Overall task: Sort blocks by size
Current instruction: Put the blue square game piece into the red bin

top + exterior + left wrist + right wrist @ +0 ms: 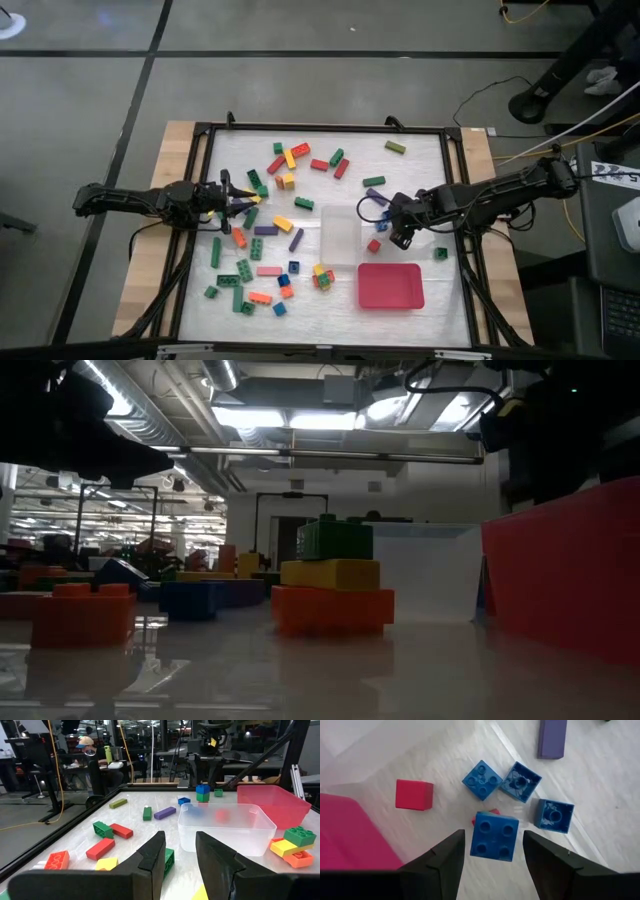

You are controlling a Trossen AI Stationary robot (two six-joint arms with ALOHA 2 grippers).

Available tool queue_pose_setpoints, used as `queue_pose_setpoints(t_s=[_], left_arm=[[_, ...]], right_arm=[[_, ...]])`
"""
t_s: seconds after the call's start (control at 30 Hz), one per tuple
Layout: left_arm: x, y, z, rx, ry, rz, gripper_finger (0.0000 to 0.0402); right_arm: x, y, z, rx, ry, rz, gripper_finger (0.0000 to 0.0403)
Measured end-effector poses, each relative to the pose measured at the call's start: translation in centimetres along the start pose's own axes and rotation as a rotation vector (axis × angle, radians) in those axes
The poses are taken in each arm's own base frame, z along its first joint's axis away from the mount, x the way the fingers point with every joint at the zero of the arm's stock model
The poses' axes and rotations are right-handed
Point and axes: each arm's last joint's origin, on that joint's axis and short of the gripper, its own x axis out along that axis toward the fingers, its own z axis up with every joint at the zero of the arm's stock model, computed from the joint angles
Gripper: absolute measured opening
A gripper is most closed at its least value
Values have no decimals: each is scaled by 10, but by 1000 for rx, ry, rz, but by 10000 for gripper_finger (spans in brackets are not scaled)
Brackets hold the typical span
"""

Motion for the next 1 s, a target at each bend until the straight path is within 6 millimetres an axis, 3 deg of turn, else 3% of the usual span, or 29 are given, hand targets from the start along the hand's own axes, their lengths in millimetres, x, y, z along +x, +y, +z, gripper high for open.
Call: queue_pose_setpoints(t_s=[1.0], left_arm=[[0,0,0,0,0,0,98]], right_arm=[[10,-3,-5,-4,13,-17,202]])
